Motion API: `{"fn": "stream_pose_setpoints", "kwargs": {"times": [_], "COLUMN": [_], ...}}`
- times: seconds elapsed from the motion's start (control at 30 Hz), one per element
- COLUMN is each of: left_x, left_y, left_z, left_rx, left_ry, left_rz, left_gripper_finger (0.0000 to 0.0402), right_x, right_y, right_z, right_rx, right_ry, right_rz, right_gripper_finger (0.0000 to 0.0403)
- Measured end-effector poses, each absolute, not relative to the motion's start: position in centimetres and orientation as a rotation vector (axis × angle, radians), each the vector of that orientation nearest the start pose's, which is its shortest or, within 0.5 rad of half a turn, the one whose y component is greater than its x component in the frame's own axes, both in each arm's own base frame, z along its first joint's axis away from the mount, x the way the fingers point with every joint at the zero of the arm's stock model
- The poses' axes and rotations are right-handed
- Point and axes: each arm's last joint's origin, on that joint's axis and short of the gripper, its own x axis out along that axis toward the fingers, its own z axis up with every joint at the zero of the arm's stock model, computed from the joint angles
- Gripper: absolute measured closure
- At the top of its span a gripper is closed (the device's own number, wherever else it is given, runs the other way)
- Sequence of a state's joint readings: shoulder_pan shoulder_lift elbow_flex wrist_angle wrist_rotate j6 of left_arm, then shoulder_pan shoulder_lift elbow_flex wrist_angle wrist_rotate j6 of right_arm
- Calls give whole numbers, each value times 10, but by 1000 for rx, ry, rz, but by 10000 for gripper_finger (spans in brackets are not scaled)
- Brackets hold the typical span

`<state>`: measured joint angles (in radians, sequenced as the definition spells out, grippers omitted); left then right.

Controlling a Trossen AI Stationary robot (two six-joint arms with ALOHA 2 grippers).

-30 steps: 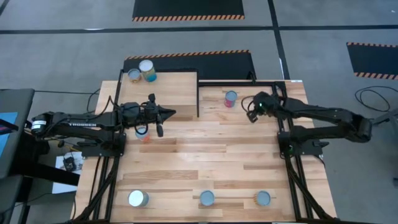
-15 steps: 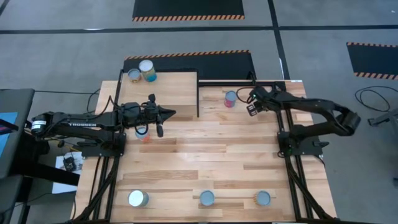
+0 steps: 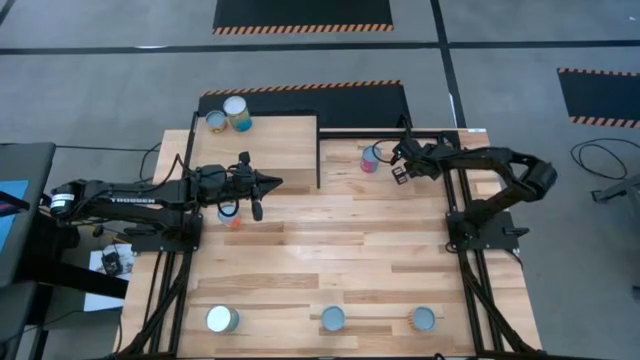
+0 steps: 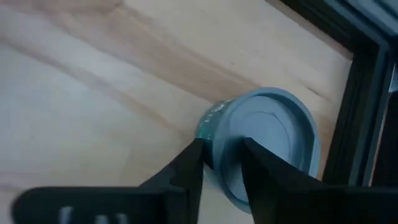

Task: Pick and place cans onto a shelf
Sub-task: Put the canned tuna fish on the shelf

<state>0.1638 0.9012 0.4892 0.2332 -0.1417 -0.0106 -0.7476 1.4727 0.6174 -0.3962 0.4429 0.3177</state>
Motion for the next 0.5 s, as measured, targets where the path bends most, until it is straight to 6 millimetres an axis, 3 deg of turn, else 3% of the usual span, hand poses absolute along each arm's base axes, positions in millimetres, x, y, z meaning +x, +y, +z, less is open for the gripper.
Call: {"fn": "stream_pose_setpoints", "kwargs": {"times": [0.27,0.5], "left_x": [196,197], "left_y": [36,29], "left_z": [248,245], "left_rx": [-75,-72], "left_ry": [189,225], "left_rz": [298,252], "left_gripper_finger": [392,395], "right_x": [176,187], "right_y": [-136,-78], "right_z": [143,169], "right_rx": [347,264], "right_ry": [1155,1115], "right_rz": [-1031,-781], "right_gripper_finger": [387,382]}}
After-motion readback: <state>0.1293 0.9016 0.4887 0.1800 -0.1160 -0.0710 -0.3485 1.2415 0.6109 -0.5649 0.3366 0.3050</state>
